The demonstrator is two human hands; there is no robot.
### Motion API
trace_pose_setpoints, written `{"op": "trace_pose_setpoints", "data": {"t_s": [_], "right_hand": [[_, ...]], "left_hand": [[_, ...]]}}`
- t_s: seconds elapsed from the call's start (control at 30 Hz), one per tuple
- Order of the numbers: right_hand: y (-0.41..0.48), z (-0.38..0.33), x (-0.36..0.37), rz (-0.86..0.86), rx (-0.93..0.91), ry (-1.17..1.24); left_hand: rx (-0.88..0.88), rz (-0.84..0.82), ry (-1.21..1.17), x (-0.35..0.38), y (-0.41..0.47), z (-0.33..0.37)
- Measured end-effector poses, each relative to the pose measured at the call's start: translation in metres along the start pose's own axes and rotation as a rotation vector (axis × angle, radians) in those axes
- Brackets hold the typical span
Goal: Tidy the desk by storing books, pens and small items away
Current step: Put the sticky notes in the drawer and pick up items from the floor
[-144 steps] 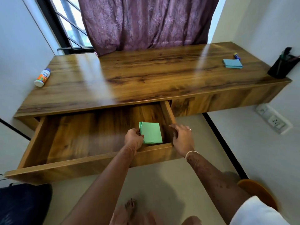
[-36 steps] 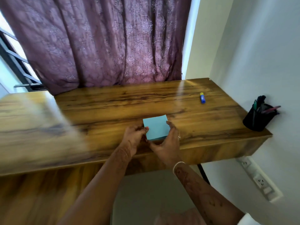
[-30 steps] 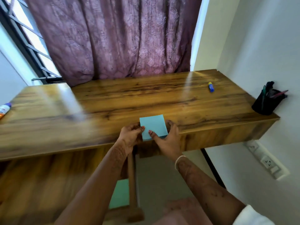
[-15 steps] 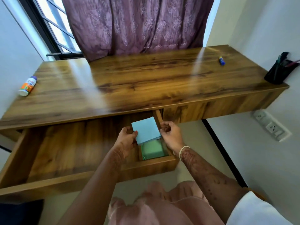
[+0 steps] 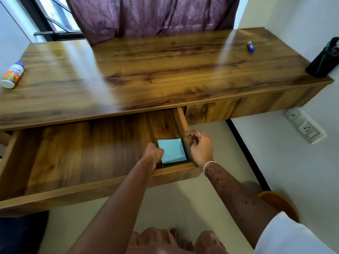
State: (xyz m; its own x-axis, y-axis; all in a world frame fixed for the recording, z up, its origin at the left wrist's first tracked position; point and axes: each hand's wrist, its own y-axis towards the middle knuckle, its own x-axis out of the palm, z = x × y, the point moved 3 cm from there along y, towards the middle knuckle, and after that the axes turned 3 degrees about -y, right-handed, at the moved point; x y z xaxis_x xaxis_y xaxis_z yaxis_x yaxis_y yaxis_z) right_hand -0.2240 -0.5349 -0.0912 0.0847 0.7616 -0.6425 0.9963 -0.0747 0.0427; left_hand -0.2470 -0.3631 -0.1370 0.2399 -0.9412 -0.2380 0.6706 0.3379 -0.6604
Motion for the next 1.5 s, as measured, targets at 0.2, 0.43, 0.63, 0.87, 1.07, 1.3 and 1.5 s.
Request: {"op": "trace_pose_setpoints", "data": {"t_s": [0.2, 0.43, 0.63, 0.87, 1.07, 1.3, 1.5], "right_hand": [[0.0, 0.001, -0.001, 0.002, 0.003, 0.023], [0.001, 0.004, 0.001, 0.006, -0.018, 0.01], [-0.001, 0.004, 0.001, -0.014, -0.038, 0.008], [-0.002, 0.004, 0.0, -0.012, -0.057, -0.002], [-0.003, -0.009, -0.001, -0.068, -0.113, -0.142], [-0.012, -0.062, 0.02, -0.141, -0.385, -0.188], [-0.021, -0.13, 0.071, -0.244, -0.549, -0.255]], "left_hand": [[0.085, 0.056, 0.258, 0.003, 0.009, -0.002], [0.159, 0.145, 0.53, -0.003, 0.001, 0.002], [0.198, 0.116, 0.622, -0.002, -0.002, 0.005], [0.162, -0.054, 0.439, -0.012, -0.008, 0.002], [0.219, -0.006, 0.354, -0.037, -0.03, 0.007], [0.369, 0.239, 0.207, -0.088, -0.059, 0.016], [0.46, 0.431, 0.099, -0.155, -0.07, 0.016]]}}
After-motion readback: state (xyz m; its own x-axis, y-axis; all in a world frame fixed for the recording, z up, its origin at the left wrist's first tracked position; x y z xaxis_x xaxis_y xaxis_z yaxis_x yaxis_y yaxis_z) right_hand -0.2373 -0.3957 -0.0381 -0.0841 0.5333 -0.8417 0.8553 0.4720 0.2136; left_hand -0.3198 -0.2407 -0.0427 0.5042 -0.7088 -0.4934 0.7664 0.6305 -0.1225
